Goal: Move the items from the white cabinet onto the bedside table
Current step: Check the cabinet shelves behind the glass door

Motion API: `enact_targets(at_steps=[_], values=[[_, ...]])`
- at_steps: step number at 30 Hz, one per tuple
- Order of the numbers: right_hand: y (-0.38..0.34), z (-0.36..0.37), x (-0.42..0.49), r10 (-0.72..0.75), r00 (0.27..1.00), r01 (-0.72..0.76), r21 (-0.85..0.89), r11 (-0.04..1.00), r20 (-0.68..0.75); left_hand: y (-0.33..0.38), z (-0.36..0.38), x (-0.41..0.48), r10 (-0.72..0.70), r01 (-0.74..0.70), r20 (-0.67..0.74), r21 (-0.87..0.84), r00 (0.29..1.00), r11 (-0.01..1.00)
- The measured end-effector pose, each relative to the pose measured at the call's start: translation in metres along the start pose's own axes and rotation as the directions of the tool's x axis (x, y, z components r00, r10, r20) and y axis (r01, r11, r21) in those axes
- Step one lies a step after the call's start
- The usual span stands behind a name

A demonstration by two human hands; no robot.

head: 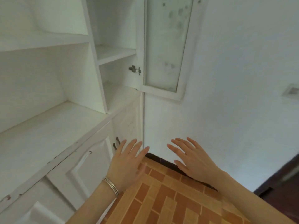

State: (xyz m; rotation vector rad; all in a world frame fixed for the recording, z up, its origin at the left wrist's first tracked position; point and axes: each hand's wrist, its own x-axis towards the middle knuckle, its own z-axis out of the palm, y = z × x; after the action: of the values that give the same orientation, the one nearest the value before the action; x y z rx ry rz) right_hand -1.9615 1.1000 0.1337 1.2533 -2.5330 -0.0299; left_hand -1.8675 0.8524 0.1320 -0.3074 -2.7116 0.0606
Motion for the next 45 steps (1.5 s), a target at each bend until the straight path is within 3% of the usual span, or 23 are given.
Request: enact_targets(at_steps=[5, 10, 17, 30, 38, 45], values=[[0.086, -0.016, 0.020, -0.072, 0.996, 0.070, -0.048, 0.996, -0.052, 0.028, -0.006, 0.084, -0.078, 0.078, -0.057, 0.006, 0.995, 0.997], [0.150, -0.009, 0.050, -0.095, 0.987, 0.088, -0.057, 0.994, -0.132, 0.029, 0.005, 0.141, -0.069, 0.073, -0.063, 0.066, 0.996, 0.995], [0.230, 0.025, 0.109, -0.088, 0.976, 0.068, -0.108, 0.992, -0.200, -0.003, 0.042, 0.220, -0.049, 0.060, -0.107, 0.102, 0.993, 0.993], [0.376, 0.016, 0.251, -0.277, 0.884, 0.202, -0.227, 0.953, -0.376, -0.059, 0.082, 0.389, 0.044, -0.017, -0.237, 0.116, 0.971, 0.993], [0.427, 0.032, 0.329, -0.508, 0.755, 0.419, -0.290, 0.860, -0.414, -0.082, 0.095, 0.418, -0.070, 0.116, -0.236, 0.185, 0.969, 0.976], [0.459, 0.044, 0.389, -0.740, 0.487, 0.599, -0.439, 0.670, -0.464, -0.079, 0.097, 0.435, -0.231, 0.279, -0.208, 0.246, 0.950, 0.928]])
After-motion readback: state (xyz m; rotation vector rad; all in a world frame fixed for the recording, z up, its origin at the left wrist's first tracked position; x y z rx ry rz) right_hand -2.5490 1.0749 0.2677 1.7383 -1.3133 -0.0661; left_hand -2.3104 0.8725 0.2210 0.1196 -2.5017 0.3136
